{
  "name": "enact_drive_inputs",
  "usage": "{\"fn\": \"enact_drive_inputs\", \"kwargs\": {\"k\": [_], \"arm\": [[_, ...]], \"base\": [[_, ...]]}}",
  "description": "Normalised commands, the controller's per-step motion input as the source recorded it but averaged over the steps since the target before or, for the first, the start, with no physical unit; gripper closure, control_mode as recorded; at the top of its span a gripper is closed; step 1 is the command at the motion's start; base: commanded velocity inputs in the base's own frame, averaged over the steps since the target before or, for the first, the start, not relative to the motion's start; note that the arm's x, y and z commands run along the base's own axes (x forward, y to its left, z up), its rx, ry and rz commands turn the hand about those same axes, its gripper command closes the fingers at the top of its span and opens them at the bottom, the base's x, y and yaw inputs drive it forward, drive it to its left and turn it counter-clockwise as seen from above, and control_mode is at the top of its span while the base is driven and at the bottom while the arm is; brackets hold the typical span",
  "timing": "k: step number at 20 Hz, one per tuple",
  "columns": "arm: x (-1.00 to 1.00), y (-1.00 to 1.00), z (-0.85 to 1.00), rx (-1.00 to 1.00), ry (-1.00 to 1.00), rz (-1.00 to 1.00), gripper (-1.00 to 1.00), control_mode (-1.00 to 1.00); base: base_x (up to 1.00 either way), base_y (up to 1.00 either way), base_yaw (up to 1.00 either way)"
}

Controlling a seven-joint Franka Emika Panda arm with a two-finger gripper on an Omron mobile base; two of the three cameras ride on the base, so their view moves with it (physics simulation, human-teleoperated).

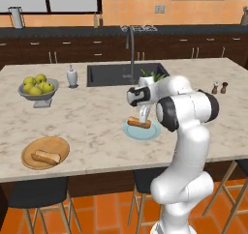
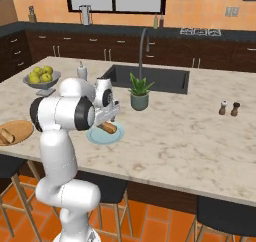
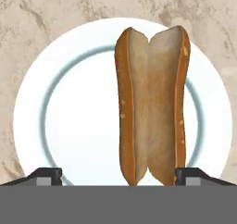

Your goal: Place one bun and one sausage from the bowl on each plate.

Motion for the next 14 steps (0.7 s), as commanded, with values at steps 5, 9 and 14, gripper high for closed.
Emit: {"fn": "enact_drive_inputs", "kwargs": {"k": [5, 9, 14], "arm": [[-0.75, -0.03, 0.98, 0.08, -0.18, 0.00, -1.00, -1.00], [-0.99, 0.01, 1.00, 0.05, -0.33, 0.00, -1.00, -1.00], [-1.00, 0.06, 1.00, 0.03, -0.44, 0.00, -1.00, -1.00]], "base": [[0.00, 0.00, 0.00], [0.00, 0.00, 0.00], [0.00, 0.00, 0.00]]}}
